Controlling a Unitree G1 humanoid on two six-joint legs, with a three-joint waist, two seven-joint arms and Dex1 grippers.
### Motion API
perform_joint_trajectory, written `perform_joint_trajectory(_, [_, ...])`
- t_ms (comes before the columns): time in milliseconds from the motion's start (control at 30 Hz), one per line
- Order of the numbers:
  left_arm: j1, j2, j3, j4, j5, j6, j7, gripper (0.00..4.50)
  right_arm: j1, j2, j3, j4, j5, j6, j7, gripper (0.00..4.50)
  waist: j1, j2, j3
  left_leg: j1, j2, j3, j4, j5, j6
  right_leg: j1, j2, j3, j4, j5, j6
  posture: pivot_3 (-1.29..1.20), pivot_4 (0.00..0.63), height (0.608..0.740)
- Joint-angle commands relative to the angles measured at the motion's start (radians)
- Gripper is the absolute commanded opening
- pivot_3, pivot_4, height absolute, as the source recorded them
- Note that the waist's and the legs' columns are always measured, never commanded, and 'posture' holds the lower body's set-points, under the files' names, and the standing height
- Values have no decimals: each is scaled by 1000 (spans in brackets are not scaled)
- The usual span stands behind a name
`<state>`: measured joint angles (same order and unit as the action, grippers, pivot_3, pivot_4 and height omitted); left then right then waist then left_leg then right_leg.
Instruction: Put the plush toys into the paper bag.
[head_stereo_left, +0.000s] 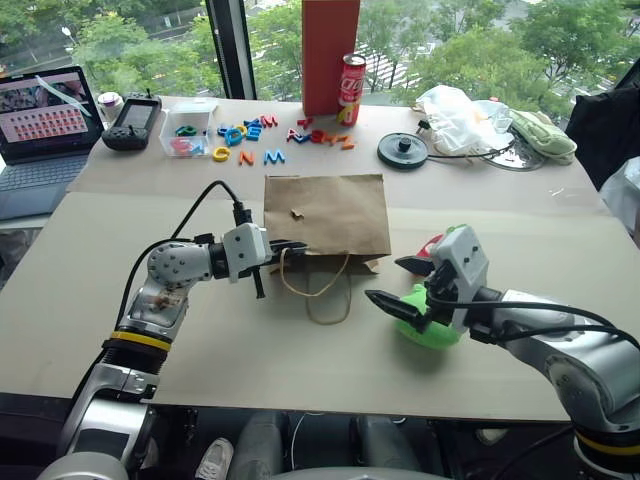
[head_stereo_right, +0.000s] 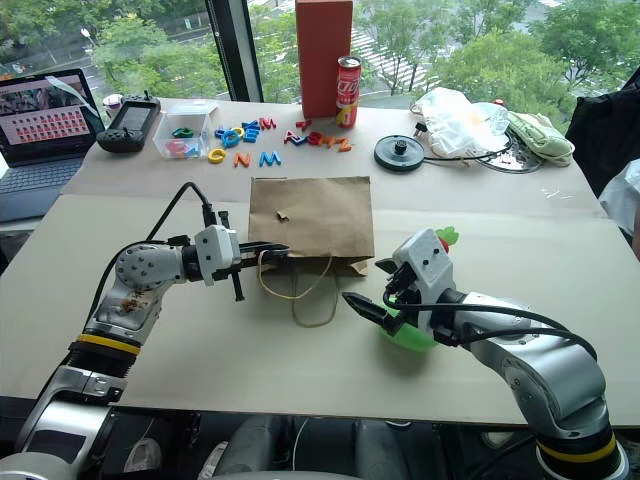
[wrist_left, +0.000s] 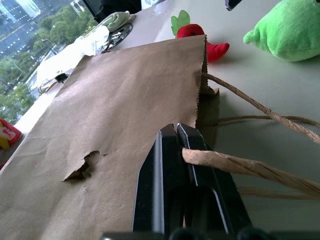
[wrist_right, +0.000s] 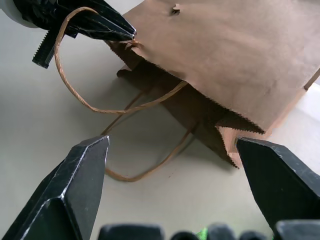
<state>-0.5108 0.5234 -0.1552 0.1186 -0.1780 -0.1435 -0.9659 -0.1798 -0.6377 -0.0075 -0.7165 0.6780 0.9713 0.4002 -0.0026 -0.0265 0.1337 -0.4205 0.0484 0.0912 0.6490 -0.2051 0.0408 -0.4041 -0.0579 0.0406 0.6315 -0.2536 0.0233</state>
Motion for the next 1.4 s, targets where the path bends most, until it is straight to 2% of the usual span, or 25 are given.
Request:
perform_joint_trajectory(33, [2, -23, 23, -110, -44, 101, 45, 29, -16, 52, 34, 8, -23, 16, -54, 4500, -1, 0, 0, 0, 0, 0, 0, 0, 0, 0, 0, 0, 0, 0, 0, 0, 150, 739])
perform_joint_trajectory(67, [5, -25, 25, -124, -47, 119, 48, 29, -20, 66, 39, 16, -28, 16, -65, 4500, -1, 0, 0, 0, 0, 0, 0, 0, 0, 0, 0, 0, 0, 0, 0, 0, 150, 739])
perform_joint_trajectory(100, [8, -27, 28, -138, -54, 138, 51, 29, -29, 126, 25, 53, -33, 8, -112, 4500, -2, 0, 0, 0, 0, 0, 0, 0, 0, 0, 1, 0, 0, 0, 0, 0, 150, 739])
perform_joint_trajectory(133, [11, -28, 30, -149, -57, 152, 53, 0, -35, 166, 21, 80, -44, 2, -143, 3974, -6, 0, 0, 0, 0, 0, 0, 0, 0, 0, 1, 0, 0, 0, 0, 0, 150, 739])
perform_joint_trajectory(167, [13, -28, 31, -155, -59, 162, 52, 0, -38, 180, 49, 94, -80, -23, -153, 3810, -8, 0, 0, 0, 0, 0, -1, 0, 0, 0, 1, 0, 0, 0, 0, 0, 150, 739])
perform_joint_trajectory(333, [1, -31, 43, -159, -65, 193, 53, 0, -81, 292, 90, 174, -169, -102, -203, 1944, -10, 1, 0, 0, -1, 0, 0, 0, 0, -1, 2, 1, 1, 0, 0, 0, 150, 739])
perform_joint_trajectory(533, [-15, -40, 48, -162, -74, 215, 59, 0, -140, 374, 149, 293, -282, -180, -229, 51, -10, 1, -1, 0, -1, 0, -1, 0, 0, -1, 2, 1, 0, 0, 0, 0, 150, 739])
perform_joint_trajectory(733, [-42, -61, 68, -172, -111, 266, 74, 0, -185, 409, 211, 437, -396, -259, -237, 51, -10, 1, 0, 0, -1, 1, -1, 0, 0, -1, 1, 0, 0, 0, 0, 0, 150, 739])
perform_joint_trajectory(967, [-89, -118, 138, -235, -239, 486, 163, 0, -187, 423, 274, 586, -555, -291, -284, 51, -11, 1, 0, 0, -1, 0, -1, 0, -1, -1, 1, 1, 0, 0, 0, 0, 150, 739])
perform_joint_trajectory(1167, [-129, -137, 186, -259, -312, 610, 220, 0, -185, 444, 275, 612, -584, -283, -264, 51, -11, 1, -1, 0, 0, 0, -2, 0, -1, -1, 1, 0, 1, 0, 0, 0, 150, 739])
perform_joint_trajectory(1400, [-139, -135, 200, -264, -331, 653, 240, 0, -181, 460, 275, 617, -610, -273, -242, 51, -13, 1, -1, 1, -1, 0, -2, 1, -1, -1, 2, 1, 1, 0, 0, 0, 150, 739])
